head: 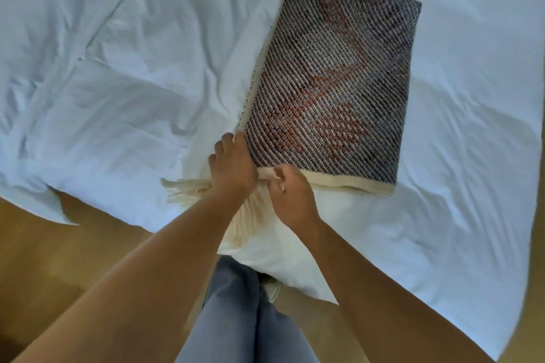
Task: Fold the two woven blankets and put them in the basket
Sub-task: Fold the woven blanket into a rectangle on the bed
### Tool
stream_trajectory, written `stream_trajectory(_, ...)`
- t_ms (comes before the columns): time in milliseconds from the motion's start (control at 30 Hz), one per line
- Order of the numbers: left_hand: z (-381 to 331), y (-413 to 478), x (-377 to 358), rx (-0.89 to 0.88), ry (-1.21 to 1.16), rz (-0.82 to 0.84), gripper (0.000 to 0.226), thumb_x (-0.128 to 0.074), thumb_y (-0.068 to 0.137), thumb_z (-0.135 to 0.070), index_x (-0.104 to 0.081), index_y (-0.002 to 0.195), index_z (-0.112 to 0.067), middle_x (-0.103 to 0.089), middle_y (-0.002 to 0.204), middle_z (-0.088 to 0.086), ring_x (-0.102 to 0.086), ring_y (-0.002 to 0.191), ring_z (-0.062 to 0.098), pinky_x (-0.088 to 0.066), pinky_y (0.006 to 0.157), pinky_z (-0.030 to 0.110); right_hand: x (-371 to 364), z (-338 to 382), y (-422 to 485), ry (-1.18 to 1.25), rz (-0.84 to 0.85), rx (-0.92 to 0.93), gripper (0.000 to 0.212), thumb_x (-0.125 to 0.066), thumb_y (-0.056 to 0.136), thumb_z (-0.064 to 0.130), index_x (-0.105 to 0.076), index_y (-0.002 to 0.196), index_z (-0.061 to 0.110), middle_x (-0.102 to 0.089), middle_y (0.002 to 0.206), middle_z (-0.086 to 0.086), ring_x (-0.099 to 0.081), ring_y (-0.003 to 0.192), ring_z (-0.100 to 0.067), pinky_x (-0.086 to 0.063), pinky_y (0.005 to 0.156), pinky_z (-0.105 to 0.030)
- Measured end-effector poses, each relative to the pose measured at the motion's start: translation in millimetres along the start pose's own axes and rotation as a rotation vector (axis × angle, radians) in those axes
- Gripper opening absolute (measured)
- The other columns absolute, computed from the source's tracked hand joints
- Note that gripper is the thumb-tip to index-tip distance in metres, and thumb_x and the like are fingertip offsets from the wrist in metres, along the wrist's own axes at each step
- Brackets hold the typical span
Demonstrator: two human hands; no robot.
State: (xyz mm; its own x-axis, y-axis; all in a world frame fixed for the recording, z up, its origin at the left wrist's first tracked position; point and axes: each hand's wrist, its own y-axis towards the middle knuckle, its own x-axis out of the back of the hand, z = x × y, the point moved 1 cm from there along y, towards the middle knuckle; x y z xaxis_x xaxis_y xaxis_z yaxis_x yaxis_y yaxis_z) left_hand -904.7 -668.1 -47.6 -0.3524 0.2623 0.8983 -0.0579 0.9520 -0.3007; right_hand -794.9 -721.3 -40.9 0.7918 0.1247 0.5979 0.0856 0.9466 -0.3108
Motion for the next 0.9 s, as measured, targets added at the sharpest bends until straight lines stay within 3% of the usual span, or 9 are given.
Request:
stream_trajectory(67, -16, 0, -5, -0.184, 0.065, 0.027, 0.062, -0.038, 0.09, -0.016, -0.011, 0.145, -0.006, -0.017, 0.152, 0.014, -0.013, 0.14, 0.03, -0.014, 0.113, 0.041, 17, -4, 7, -0.035, -0.153, 0.02, 0.023, -0.04, 0.096, 0.018, -0.057, 0.106, 0.006, -0.06, 0.102, -0.008, -0.052, 0.096, -0.02, -0.043, 0.084, -0.032)
stream_trajectory(133, -33, 8, -16, -0.285, 0.116, 0.066, 0.059, -0.028, 0.096, -0.017, 0.0, 0.147, -0.006, -0.003, 0.157, 0.01, 0.003, 0.143, 0.025, -0.001, 0.116, 0.036, 29, -11, 21, -0.102, -0.234, 0.033, 0.03, -0.033, 0.098, 0.018, -0.054, 0.115, 0.005, -0.059, 0.111, -0.01, -0.051, 0.106, -0.023, -0.041, 0.09, -0.031)
stream_trajectory(233, -51, 26, -41, -0.385, 0.146, 0.09, 0.06, -0.027, 0.099, -0.021, 0.006, 0.146, -0.007, 0.008, 0.156, 0.009, 0.012, 0.143, 0.021, 0.001, 0.117, 0.035, 28, -29, 57, -0.402, -0.145, 0.076, 0.042, -0.033, 0.099, 0.017, -0.033, 0.14, 0.007, -0.035, 0.148, -0.011, -0.025, 0.139, -0.025, -0.019, 0.115, -0.032)
stream_trajectory(300, -52, 41, -57, -0.44, 0.158, 0.083, 0.067, -0.034, 0.097, -0.03, 0.007, 0.146, -0.009, 0.011, 0.156, 0.008, 0.015, 0.142, 0.019, 0.007, 0.117, 0.035, 19, -40, 80, -0.55, -0.085, 0.12, 0.051, -0.034, 0.099, 0.022, -0.018, 0.146, 0.012, -0.014, 0.156, -0.005, -0.005, 0.145, -0.021, -0.004, 0.118, -0.033)
stream_trajectory(400, -28, 57, -69, -0.404, 0.189, 0.012, 0.063, -0.025, 0.096, -0.04, 0.0, 0.148, -0.015, 0.004, 0.157, 0.006, 0.007, 0.143, 0.019, 0.01, 0.112, 0.035, 16, -59, 96, -0.626, -0.041, 0.166, 0.053, -0.026, 0.098, 0.035, -0.015, 0.147, 0.018, -0.011, 0.157, -0.004, -0.003, 0.145, -0.024, 0.003, 0.114, -0.038)
stream_trajectory(533, 12, 70, -70, -0.228, 0.188, 0.012, 0.076, -0.018, 0.085, -0.058, -0.003, 0.148, -0.019, -0.003, 0.156, 0.013, -0.001, 0.143, 0.027, 0.003, 0.113, 0.044, 43, -116, 89, -0.721, -0.116, -0.015, 0.062, -0.02, 0.091, 0.051, -0.01, 0.147, 0.026, -0.013, 0.157, -0.006, -0.007, 0.144, -0.026, 0.002, 0.112, -0.044)
stream_trajectory(600, 13, 76, -67, -0.215, 0.214, 0.034, 0.079, -0.014, 0.083, -0.059, -0.003, 0.148, -0.017, -0.003, 0.155, 0.017, -0.002, 0.143, 0.031, 0.0, 0.113, 0.047, 59, -132, 83, -0.701, -0.158, -0.13, 0.064, -0.017, 0.089, 0.052, -0.011, 0.147, 0.026, -0.013, 0.156, -0.007, -0.008, 0.144, -0.027, 0.001, 0.113, -0.045)
stream_trajectory(733, -16, 84, -54, -0.231, 0.219, 0.017, 0.079, -0.013, 0.085, -0.054, -0.002, 0.147, -0.008, 0.002, 0.154, 0.021, 0.003, 0.142, 0.034, 0.007, 0.111, 0.049, 66, -122, 87, -0.661, -0.182, -0.172, 0.065, -0.018, 0.089, 0.049, -0.021, 0.146, 0.017, -0.018, 0.155, -0.011, -0.01, 0.143, -0.029, -0.001, 0.113, -0.046)
stream_trajectory(900, -84, 106, -53, -0.549, 0.212, 0.014, 0.061, -0.004, 0.091, -0.044, 0.008, 0.143, -0.014, 0.013, 0.151, 0.005, 0.02, 0.137, 0.016, 0.02, 0.109, 0.037, 61, -81, 124, -0.606, -0.127, 0.049, 0.055, -0.026, 0.095, 0.034, -0.02, 0.145, 0.012, -0.02, 0.154, -0.01, -0.004, 0.14, -0.022, -0.005, 0.114, -0.042)
